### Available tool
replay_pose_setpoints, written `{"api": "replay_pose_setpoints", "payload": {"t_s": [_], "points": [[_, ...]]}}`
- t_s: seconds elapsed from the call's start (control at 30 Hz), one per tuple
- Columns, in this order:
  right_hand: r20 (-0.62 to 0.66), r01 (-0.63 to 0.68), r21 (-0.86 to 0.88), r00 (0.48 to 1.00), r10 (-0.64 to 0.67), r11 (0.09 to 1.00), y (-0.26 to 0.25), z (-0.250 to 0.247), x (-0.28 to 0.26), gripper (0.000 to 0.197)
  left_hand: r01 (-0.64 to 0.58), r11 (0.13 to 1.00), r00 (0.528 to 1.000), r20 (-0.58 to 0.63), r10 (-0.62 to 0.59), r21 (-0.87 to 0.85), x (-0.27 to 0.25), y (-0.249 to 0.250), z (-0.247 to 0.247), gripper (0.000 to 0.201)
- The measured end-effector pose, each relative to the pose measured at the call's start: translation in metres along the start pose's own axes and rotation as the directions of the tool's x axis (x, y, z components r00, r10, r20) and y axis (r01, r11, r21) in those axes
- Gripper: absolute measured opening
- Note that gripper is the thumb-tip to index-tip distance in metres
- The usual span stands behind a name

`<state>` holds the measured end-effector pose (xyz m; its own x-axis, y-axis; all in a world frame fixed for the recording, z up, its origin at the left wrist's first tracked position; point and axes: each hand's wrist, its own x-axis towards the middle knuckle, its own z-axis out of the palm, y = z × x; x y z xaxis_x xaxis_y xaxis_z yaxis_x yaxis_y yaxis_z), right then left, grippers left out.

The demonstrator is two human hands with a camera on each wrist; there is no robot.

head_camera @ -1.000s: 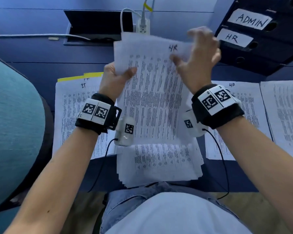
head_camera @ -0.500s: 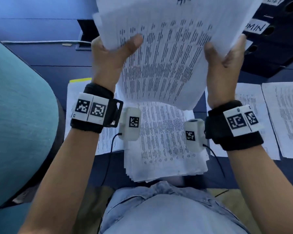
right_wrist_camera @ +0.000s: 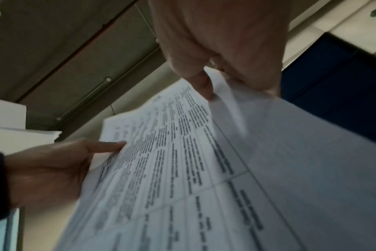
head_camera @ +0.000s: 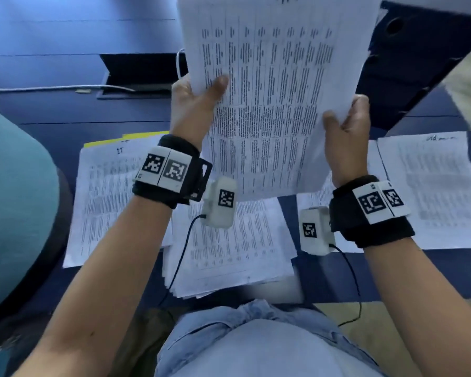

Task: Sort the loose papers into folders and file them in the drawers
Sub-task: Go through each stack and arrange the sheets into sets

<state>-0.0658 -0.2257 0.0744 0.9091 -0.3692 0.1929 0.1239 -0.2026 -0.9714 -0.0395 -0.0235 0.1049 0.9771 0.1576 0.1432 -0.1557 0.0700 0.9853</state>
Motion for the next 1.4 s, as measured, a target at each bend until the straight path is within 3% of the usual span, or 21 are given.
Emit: {"api": "replay_pose_setpoints", "payload": {"t_s": [0.07, 0.23, 0.4, 0.5, 0.6, 0.73, 0.83, 0.9, 0.97, 1.1, 1.27, 1.4], "points": [[-0.024, -0.015, -0.116, 1.0, 0.013, 0.993, 0.015, -0.03, 0.012, 0.02, 0.071, 0.994, 0.997, -0.029, -0.069, 0.085, 0.008, -0.019, 0.033, 0.021], [-0.104, -0.129, -0.352, 0.99, 0.099, 0.927, 0.055, -0.1, 0.023, 0.041, 0.322, 0.906, 0.946, -0.049, -0.321, 0.275, -0.003, -0.073, 0.104, 0.037], [-0.101, -0.274, -0.56, 0.959, 0.263, 0.782, 0.101, -0.131, 0.027, 0.036, 0.413, 0.788, 0.882, 0.015, -0.471, 0.455, -0.026, -0.117, 0.142, 0.048], [-0.083, -0.305, -0.641, 0.94, 0.331, 0.705, 0.119, -0.134, 0.027, 0.037, 0.464, 0.735, 0.855, -0.035, -0.517, 0.495, -0.032, -0.136, 0.154, 0.046], [-0.057, -0.305, -0.732, 0.919, 0.391, 0.609, 0.131, -0.133, 0.029, 0.04, 0.452, 0.687, 0.857, -0.063, -0.512, 0.569, -0.034, -0.15, 0.16, 0.041], [-0.043, -0.314, -0.847, 0.844, 0.535, 0.429, 0.141, -0.125, 0.028, 0.039, 0.409, 0.577, 0.854, -0.075, -0.514, 0.707, -0.039, -0.162, 0.164, 0.037], [-0.02, -0.246, -0.9, 0.847, 0.531, 0.359, 0.149, -0.121, 0.022, 0.029, 0.363, 0.471, 0.836, -0.058, -0.546, 0.804, -0.043, -0.166, 0.166, 0.032], [0.025, -0.199, -0.923, 0.823, 0.568, 0.33, 0.156, -0.121, 0.019, 0.037, 0.324, 0.438, 0.834, -0.034, -0.551, 0.838, -0.043, -0.167, 0.165, 0.03], [0.051, -0.169, -0.936, 0.804, 0.593, 0.309, 0.16, -0.122, 0.018, 0.047, 0.309, 0.469, 0.834, 0.002, -0.552, 0.828, -0.042, -0.167, 0.162, 0.027], [0.053, -0.128, -0.944, 0.851, 0.523, 0.305, 0.15, -0.115, 0.022, 0.037, 0.289, 0.577, 0.865, 0.049, -0.499, 0.764, -0.037, -0.159, 0.154, 0.024], [0.211, -0.023, -0.874, 0.882, 0.421, 0.486, 0.107, -0.067, 0.026, 0.039, 0.234, 0.767, 0.951, 0.024, -0.308, 0.597, -0.014, -0.115, 0.124, 0.029], [0.358, 0.086, -0.782, 0.872, 0.332, 0.617, 0.068, -0.011, 0.018, 0.045, 0.213, 0.803, 0.969, -0.016, -0.246, 0.556, 0.011, -0.089, 0.072, 0.029]]}}
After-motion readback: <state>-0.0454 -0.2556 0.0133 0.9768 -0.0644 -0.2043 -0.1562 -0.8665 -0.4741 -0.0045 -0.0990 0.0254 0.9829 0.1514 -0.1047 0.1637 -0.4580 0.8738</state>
